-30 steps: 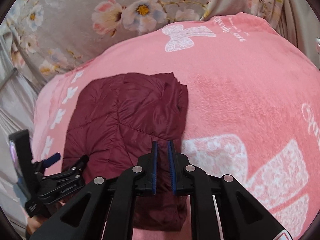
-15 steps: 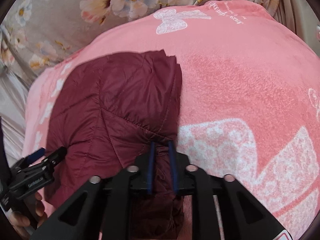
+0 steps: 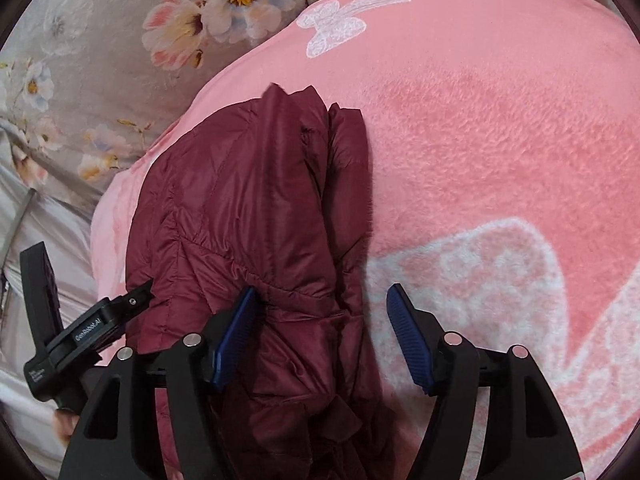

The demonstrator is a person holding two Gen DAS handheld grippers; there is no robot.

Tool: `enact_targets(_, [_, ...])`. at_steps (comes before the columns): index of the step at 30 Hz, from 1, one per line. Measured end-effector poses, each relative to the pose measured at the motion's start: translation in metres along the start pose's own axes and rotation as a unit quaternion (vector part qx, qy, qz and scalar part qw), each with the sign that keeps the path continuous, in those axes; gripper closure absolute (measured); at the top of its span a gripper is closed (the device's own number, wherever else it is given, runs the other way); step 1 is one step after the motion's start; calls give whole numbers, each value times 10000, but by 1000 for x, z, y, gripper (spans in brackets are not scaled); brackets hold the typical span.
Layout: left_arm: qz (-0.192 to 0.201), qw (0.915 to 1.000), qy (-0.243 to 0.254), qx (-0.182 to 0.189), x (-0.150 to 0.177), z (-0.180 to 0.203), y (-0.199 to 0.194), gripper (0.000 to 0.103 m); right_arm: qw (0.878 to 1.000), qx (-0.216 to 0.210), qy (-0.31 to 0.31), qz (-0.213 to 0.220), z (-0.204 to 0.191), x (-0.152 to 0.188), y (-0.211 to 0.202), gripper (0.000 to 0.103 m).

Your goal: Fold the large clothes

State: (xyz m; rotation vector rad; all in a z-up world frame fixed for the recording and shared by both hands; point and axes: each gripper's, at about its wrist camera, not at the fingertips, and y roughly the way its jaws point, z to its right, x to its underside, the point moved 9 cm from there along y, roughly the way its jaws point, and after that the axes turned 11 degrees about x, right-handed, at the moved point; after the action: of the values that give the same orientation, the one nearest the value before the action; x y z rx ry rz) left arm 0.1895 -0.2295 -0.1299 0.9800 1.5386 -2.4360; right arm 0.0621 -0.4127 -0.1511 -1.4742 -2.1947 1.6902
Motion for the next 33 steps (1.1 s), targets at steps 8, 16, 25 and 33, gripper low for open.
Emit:
enact_targets(8, [118,9997,139,-137,-1,-2,5,5,9987,131,-311,370,-11,1,3,30])
enact_targets(16, [232,9993,236,-192,0,-4,5,5,9972,176,-432,584,-14,4,7,31])
enact_targets(25, [264,9993,213,-160,2,-5,8,5,9958,181,-479,763,-18,9,7,32])
enact_targets(33, [286,9993,189,-119,4,-6,9,5,9955,105,-473,809,-22,14,7,32])
